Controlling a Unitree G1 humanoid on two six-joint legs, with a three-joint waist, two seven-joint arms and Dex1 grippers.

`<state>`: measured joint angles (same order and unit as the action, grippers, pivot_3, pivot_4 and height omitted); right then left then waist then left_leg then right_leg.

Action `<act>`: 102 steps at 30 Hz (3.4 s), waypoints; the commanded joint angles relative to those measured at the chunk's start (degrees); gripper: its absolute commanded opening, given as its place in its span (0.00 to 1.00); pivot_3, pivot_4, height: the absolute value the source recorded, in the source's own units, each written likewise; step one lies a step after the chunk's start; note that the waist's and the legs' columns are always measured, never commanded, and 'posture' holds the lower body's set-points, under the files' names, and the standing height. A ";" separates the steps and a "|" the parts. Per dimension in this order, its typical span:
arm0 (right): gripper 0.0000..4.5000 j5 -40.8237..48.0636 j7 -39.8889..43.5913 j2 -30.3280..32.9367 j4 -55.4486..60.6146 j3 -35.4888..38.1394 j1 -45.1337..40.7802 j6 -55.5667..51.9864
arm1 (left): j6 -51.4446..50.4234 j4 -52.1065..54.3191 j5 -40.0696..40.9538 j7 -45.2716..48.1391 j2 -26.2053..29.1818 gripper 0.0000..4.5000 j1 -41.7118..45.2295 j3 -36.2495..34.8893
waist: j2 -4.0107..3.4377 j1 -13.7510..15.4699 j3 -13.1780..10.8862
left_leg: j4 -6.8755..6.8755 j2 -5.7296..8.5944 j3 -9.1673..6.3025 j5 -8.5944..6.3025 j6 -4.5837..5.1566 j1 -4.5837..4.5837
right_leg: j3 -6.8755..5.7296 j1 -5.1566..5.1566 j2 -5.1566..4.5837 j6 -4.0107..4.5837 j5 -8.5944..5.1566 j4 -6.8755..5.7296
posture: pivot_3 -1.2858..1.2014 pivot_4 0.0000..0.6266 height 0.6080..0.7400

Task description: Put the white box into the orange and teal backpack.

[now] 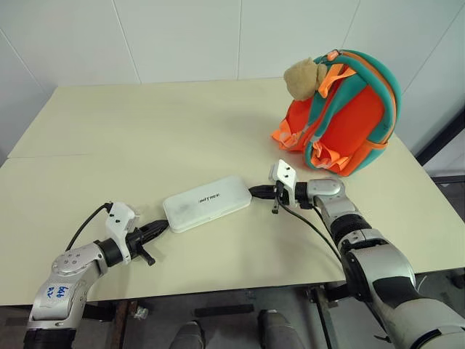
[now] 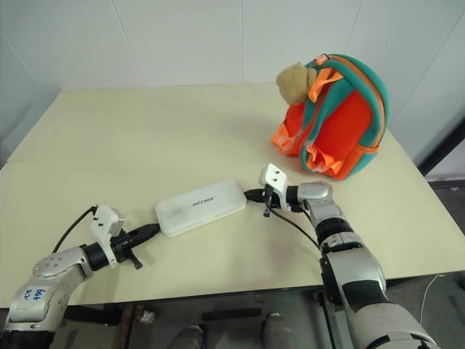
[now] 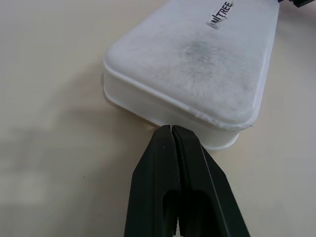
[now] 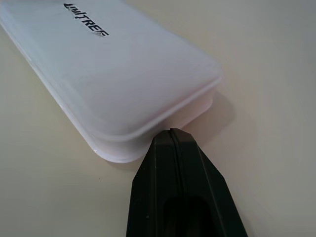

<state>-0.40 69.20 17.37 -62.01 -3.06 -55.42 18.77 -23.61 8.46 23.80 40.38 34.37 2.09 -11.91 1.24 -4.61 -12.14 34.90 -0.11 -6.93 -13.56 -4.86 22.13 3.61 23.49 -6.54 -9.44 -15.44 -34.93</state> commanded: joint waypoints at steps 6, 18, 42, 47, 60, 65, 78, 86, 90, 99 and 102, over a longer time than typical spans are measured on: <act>0.00 5.44 8.34 2.55 24.30 -2.63 9.21 -11.55 | 0.48 1.93 -0.66 4.99 1.33 0.01 1.38 4.70 | 0.00 0.31 0.00 | 0.00 0.01 0.00 -0.01 0.00 0.02 | 0.00 0.00 -0.01 -0.01 -0.01 0.03 | 0.52 0.24 1.00; 0.00 8.65 7.24 9.55 43.67 -2.20 20.74 -24.61 | -0.51 2.99 0.06 8.41 2.37 0.01 0.69 5.42 | 0.00 1.32 0.00 | 0.01 0.01 0.01 -0.01 0.01 0.02 | 0.00 -0.01 -0.01 0.00 -0.01 0.10 | 0.52 0.24 1.00; 1.00 17.52 11.62 24.74 48.92 2.01 20.11 -38.01 | -10.87 -8.19 7.75 15.43 11.67 1.00 2.50 -4.54 | 0.00 1.30 0.00 | 0.07 0.00 0.02 0.00 0.06 0.03 | 0.00 -0.08 0.00 0.33 -0.18 0.30 | 0.52 0.24 1.00; 1.00 17.54 12.53 25.88 52.57 -0.75 20.45 -41.79 | -23.33 -13.95 14.96 16.16 12.39 1.00 10.08 -6.97 | 0.03 1.56 -0.01 | 0.10 0.01 0.01 0.00 0.06 0.07 | -0.01 -0.09 -0.01 0.29 -0.17 0.33 | 0.52 0.24 1.00; 1.00 13.03 12.74 24.07 45.77 -9.25 14.19 -46.11 | -55.13 -22.10 25.44 8.93 7.76 1.00 24.41 -6.32 | 0.04 1.38 -0.02 | 0.07 0.04 -0.05 -0.12 0.02 0.18 | -0.05 0.03 -0.02 -0.13 -0.07 0.28 | 0.52 0.24 1.00; 1.00 12.72 12.32 21.70 43.86 -9.93 12.58 -45.25 | -62.28 -22.87 25.89 4.24 4.04 1.00 27.31 -7.88 | 0.05 1.58 -0.02 | 0.07 0.05 -0.05 -0.13 -0.01 0.19 | -0.05 0.02 -0.03 -0.14 -0.07 0.29 | 0.52 0.24 1.00; 1.00 13.43 10.19 17.35 47.09 -9.70 13.64 -46.33 | -68.89 -23.92 36.90 -3.29 1.45 1.00 27.73 -9.25 | 0.05 1.59 -0.02 | 0.10 0.05 -0.06 -0.13 -0.07 0.18 | -0.05 0.02 -0.04 -0.16 -0.07 0.25 | 0.52 0.24 1.00; 1.00 14.83 8.11 15.49 51.03 -9.42 15.54 -47.88 | -68.89 -27.56 42.58 -10.49 -2.14 1.00 28.84 -9.44 | 0.05 1.68 -0.02 | 0.12 0.06 -0.07 -0.14 -0.08 0.18 | -0.05 0.02 -0.04 -0.16 -0.07 0.25 | 0.52 0.24 1.00; 1.00 15.58 7.34 14.97 53.12 -9.07 15.73 -48.78 | -68.89 -26.99 44.43 -13.16 -3.48 1.00 27.59 -9.24 | 0.05 1.63 -0.01 | 0.12 0.06 -0.07 -0.14 -0.08 0.18 | -0.05 0.02 -0.04 -0.16 -0.07 0.24 | 0.52 0.24 1.00; 1.00 16.04 5.64 16.00 53.95 -8.03 17.64 -48.47 | -68.89 -27.54 48.19 -17.65 -6.12 0.81 26.94 -11.45 | 0.06 1.94 -0.01 | 0.14 0.07 -0.07 -0.14 -0.08 0.18 | -0.05 0.01 -0.05 -0.16 -0.07 0.25 | 0.52 0.24 1.00; 1.00 16.39 4.62 17.22 54.68 -6.57 18.44 -48.29 | -68.89 -26.75 49.32 -18.74 -6.75 0.60 26.65 -12.59 | 0.06 2.11 -0.01 | 0.14 0.07 -0.07 -0.14 -0.09 0.18 | -0.05 0.01 -0.05 -0.16 -0.07 0.25 | 0.52 0.24 1.00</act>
<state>14.76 74.31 33.32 -9.54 -12.41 -37.02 -29.96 -92.34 -18.89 70.69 21.90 27.70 29.26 -23.17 1.30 -2.50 -12.15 35.04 -0.04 -7.00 -13.69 -4.94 22.32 3.57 23.50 -6.59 -9.60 -15.51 -34.68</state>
